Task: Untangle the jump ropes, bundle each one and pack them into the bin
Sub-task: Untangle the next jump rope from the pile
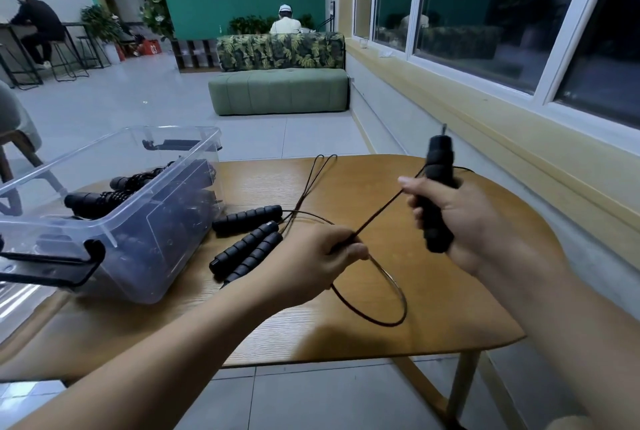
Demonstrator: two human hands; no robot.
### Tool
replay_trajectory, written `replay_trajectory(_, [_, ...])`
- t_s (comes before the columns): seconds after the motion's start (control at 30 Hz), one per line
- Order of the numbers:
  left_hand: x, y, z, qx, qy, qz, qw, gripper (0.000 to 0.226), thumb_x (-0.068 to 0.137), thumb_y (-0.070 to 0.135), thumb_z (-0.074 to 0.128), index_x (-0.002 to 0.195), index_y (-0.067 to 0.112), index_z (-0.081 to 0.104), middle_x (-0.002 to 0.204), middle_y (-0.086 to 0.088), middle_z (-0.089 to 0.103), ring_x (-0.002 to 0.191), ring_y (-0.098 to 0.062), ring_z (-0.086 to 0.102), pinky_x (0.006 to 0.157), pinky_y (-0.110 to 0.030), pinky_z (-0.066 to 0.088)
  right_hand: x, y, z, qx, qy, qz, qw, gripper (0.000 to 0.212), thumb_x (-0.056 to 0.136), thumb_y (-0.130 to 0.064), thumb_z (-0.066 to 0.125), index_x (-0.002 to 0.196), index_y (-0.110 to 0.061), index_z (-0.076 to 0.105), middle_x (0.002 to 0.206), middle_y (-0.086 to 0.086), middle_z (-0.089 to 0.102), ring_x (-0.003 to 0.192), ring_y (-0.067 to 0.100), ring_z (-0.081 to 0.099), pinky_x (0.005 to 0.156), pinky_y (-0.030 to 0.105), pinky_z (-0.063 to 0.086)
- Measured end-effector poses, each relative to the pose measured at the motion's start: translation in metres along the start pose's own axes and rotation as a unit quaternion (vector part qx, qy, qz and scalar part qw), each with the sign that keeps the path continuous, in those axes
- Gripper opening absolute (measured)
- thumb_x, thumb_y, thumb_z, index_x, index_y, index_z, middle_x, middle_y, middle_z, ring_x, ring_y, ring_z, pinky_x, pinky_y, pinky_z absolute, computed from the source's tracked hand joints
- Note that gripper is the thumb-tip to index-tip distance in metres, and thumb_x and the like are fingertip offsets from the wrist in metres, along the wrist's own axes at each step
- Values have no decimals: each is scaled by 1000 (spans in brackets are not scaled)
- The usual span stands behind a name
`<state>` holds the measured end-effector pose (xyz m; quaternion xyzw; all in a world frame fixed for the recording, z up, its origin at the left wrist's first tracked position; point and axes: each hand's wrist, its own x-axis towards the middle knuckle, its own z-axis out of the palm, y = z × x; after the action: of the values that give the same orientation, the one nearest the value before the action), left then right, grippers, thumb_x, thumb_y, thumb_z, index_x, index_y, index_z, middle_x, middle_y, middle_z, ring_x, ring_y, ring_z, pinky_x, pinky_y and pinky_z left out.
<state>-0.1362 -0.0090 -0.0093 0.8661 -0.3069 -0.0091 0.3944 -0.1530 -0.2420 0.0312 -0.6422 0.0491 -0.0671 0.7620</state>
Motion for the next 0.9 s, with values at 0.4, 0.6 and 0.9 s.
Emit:
replay_trajectory(0.4, [-2, -1, -1, 12, 13, 43, 999, 16, 108, 29, 62, 98, 22, 73, 69, 12, 61, 63, -4, 53, 60, -30, 39, -18, 22, 23, -68, -140, 25, 988, 31, 95, -17, 79, 112, 6, 69, 81, 12, 66, 68, 20, 59, 63, 30, 52])
replay_trajectory(0.6, [-2, -2, -4, 26, 36, 71, 996, 6, 103, 30, 70, 102, 27, 74, 76, 15, 66, 70, -8, 59, 62, -25, 44, -18, 20, 28, -96, -110, -15, 989, 21, 94, -18, 81, 102, -1, 71, 75, 10, 68, 66, 21, 62, 62, 29, 55])
replay_trajectory(0.9, [3, -4, -18, 36, 48, 19, 998, 12, 101, 39, 70, 98, 30, 78, 76, 10, 68, 73, -9, 61, 67, -31, 48, -3, 6, 9, -38, -16, -26, 999, 24, 90, -23, 85, 101, -11, 67, 73, 3, 66, 59, 14, 58, 56, 24, 51])
